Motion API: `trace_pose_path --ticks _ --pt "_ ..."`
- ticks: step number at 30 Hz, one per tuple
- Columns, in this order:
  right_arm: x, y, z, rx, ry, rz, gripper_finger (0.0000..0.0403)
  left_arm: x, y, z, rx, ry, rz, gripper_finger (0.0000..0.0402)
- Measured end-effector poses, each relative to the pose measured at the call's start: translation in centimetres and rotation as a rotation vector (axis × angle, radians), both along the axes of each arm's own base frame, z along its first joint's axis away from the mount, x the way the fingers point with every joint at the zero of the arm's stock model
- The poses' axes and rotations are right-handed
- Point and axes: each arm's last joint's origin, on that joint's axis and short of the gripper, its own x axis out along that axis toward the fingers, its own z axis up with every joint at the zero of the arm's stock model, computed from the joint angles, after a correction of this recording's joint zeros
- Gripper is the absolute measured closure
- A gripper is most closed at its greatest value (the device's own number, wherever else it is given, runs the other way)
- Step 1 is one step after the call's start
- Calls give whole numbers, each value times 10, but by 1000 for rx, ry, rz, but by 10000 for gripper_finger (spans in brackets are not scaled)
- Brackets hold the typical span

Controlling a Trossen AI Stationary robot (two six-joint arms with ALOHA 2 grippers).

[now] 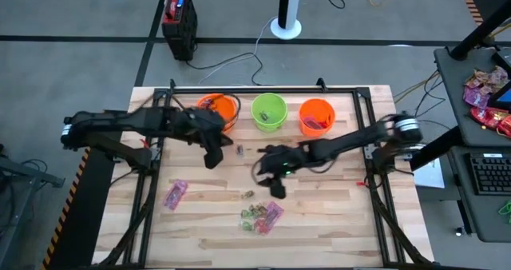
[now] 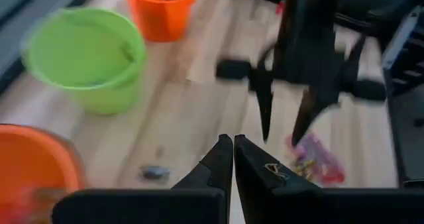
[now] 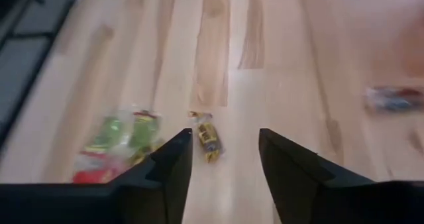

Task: Sort candy by brand, put in halloween buckets
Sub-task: Put the black candy into the green bucket

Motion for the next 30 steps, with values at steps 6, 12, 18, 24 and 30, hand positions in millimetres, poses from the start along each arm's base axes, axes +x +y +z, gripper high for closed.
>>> trace_pose_path --ticks 6,12,18,24,30 --pt "39 13 -32 -72 78 92 209 -26 3 33 99 91 75 402" --pt "53 22 -54 -102 161 142 210 -48 3 48 103 77 90 401" --pt "55 23 -75 -99 215 124 227 -64 4 52 118 52 111 401" --pt "57 23 -84 -100 226 119 276 -73 4 38 89 101 139 401" --pt "57 22 -82 -102 224 115 364 -79 1 0 -49 234 206 401"
